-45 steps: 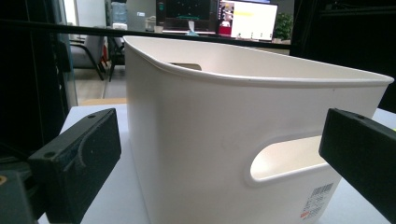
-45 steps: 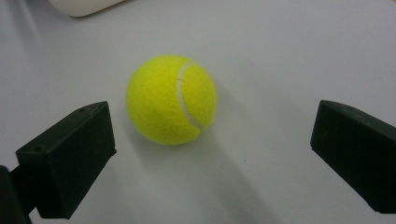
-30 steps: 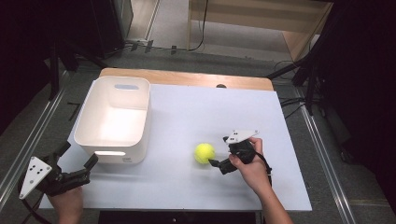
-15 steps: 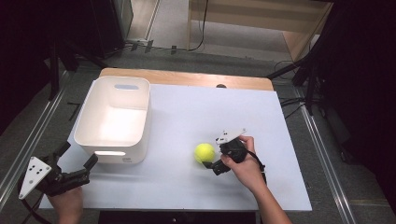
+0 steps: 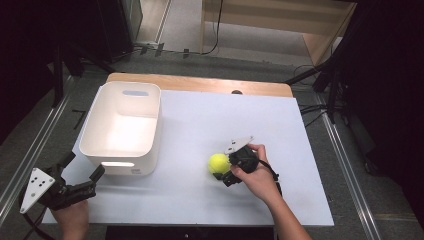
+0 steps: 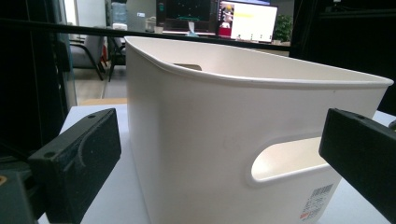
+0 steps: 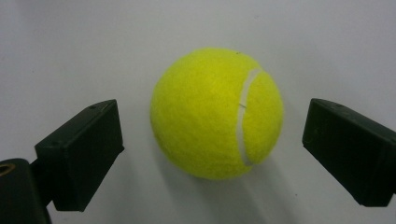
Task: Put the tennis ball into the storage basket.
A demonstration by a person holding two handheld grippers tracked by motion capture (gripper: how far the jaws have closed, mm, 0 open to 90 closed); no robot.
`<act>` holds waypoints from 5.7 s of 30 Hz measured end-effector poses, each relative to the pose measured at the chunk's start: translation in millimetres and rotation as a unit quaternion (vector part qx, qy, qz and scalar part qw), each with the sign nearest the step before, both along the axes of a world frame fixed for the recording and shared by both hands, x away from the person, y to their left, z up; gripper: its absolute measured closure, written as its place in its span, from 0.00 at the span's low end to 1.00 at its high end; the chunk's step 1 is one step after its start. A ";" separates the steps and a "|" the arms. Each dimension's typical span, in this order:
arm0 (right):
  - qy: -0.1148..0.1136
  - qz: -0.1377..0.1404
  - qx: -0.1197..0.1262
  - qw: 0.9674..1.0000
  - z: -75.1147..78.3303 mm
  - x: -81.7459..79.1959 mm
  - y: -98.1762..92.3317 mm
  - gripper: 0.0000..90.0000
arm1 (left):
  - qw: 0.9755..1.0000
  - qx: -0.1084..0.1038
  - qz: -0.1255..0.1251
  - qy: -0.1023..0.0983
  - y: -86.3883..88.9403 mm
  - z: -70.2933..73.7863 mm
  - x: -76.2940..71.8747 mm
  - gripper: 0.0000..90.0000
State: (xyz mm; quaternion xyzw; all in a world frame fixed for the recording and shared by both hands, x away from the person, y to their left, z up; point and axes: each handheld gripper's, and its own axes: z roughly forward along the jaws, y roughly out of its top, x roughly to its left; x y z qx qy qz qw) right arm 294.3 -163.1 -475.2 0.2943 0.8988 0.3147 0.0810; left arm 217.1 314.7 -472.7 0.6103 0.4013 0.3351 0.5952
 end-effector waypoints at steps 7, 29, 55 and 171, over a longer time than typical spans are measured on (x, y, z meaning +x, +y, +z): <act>0.007 0.006 -0.018 1.000 0.4 2.6 6.0 0.04 | 1.000 -0.001 0.001 0.001 -0.1 0.0 -0.2 0.00; 0.018 0.020 -0.053 0.998 -4.9 10.8 20.9 0.13 | 1.000 -0.001 -0.001 0.000 -0.2 0.0 -0.1 0.00; 0.024 0.019 -0.048 0.998 -5.0 15.9 22.1 0.25 | 1.000 -0.002 -0.001 0.000 -0.7 -0.1 0.0 0.00; 0.024 0.133 -0.014 0.991 119.3 66.6 101.8 0.26 | 1.000 -0.015 -0.008 0.002 2.1 0.3 0.8 0.00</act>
